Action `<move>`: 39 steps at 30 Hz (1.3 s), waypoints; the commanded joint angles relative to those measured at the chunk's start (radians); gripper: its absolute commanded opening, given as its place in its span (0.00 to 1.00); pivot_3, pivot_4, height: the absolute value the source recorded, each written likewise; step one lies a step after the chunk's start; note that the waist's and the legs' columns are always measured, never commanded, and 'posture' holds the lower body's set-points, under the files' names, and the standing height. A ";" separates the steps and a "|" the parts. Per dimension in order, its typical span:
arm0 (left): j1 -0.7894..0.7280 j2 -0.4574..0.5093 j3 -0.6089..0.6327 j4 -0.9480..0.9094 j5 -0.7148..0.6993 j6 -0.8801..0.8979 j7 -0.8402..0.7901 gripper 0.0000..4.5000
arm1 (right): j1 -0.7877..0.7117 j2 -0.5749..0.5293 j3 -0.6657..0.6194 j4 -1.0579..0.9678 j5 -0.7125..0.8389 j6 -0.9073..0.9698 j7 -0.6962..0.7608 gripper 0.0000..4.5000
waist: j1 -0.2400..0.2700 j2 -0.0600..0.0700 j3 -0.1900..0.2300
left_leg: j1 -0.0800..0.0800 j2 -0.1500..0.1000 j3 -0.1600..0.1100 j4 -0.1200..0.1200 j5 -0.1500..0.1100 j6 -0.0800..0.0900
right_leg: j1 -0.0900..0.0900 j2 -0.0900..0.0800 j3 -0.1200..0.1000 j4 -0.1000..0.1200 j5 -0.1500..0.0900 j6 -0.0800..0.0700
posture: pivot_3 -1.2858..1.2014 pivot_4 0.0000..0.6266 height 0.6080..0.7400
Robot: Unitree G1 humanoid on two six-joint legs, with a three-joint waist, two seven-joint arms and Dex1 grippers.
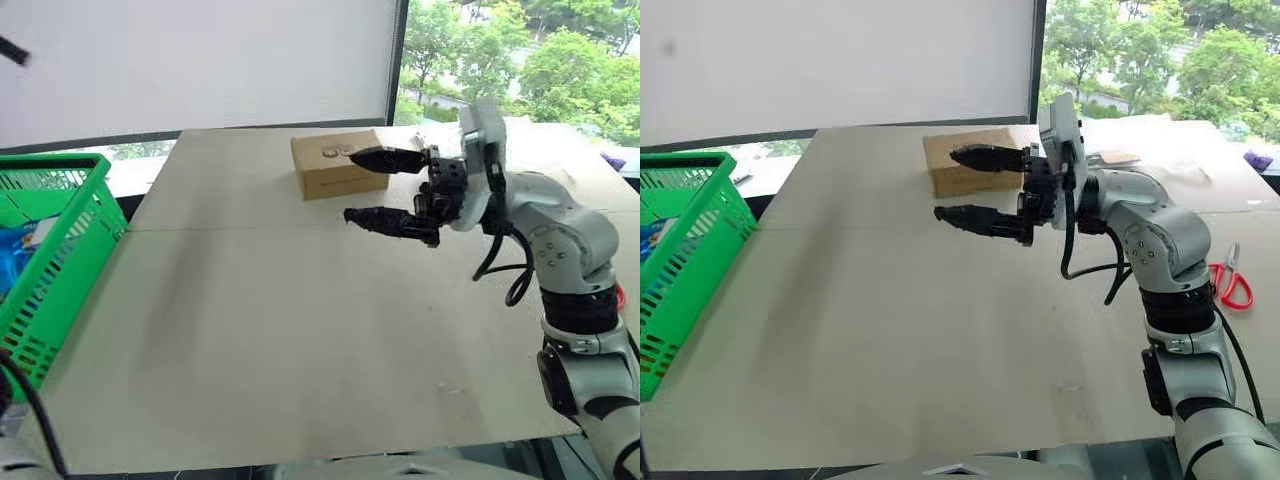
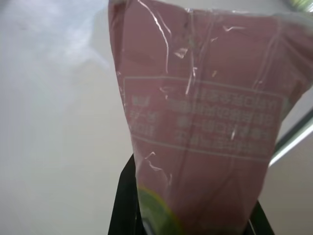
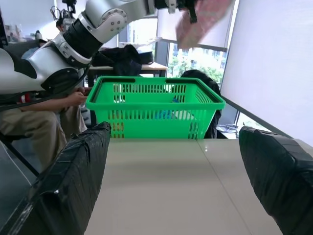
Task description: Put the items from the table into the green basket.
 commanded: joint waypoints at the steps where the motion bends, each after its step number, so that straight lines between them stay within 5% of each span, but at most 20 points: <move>1: 0.000 0.059 -0.034 0.042 0.149 -0.057 0.002 0.05 | -0.028 0.005 -0.012 -0.014 0.024 -0.005 -0.005 0.99 | 0.005 0.001 0.001 | 0.000 -0.001 0.001 0.000 0.000 0.001 | 0.000 -0.001 0.000 0.000 0.000 0.001 | 0.58 0.00 1.00; 7: 0.168 0.009 0.040 0.135 0.152 0.045 -0.008 0.05 | -0.036 0.020 -0.009 -0.001 0.023 -0.021 0.005 0.99 | 0.011 0.002 0.001 | 0.002 0.000 0.001 0.002 0.000 0.001 | 0.000 -0.002 0.000 0.006 -0.001 0.001 | 0.58 0.00 1.00; 12: 0.175 -0.233 0.319 0.185 -0.043 0.207 0.120 0.05 | -0.018 0.025 -0.002 0.003 0.010 -0.037 0.006 0.99 | 0.013 -0.006 -0.001 | 0.001 0.001 -0.001 0.005 0.000 0.001 | 0.000 -0.004 -0.001 0.006 -0.001 0.002 | 0.58 0.00 1.00; 22: 0.325 -0.257 0.549 0.240 -0.066 0.228 0.249 0.05 | 0.006 0.017 0.007 -0.015 0.007 -0.042 -0.001 0.99 | 0.010 -0.011 -0.003 | -0.004 0.000 -0.002 0.003 -0.001 0.000 | -0.006 -0.011 0.001 0.006 0.000 0.001 | 0.58 0.00 1.00; 31: 0.321 -0.319 0.688 0.205 -0.159 0.110 0.314 0.95 | -0.003 0.033 0.014 -0.001 0.008 -0.039 -0.007 1.00 | 0.022 -0.020 -0.009 | -0.004 -0.001 -0.002 0.002 -0.001 -0.001 | -0.006 -0.013 0.000 0.006 0.001 -0.001 | 0.59 0.00 1.00; 39: 0.228 -0.335 0.687 0.213 -0.237 -0.041 0.309 0.99 | -0.008 0.043 0.015 0.010 -0.003 -0.042 -0.014 1.00 | 0.021 -0.021 -0.010 | -0.004 -0.001 -0.002 0.002 -0.001 -0.001 | -0.006 -0.014 0.000 0.006 0.001 -0.001 | 0.59 0.00 1.00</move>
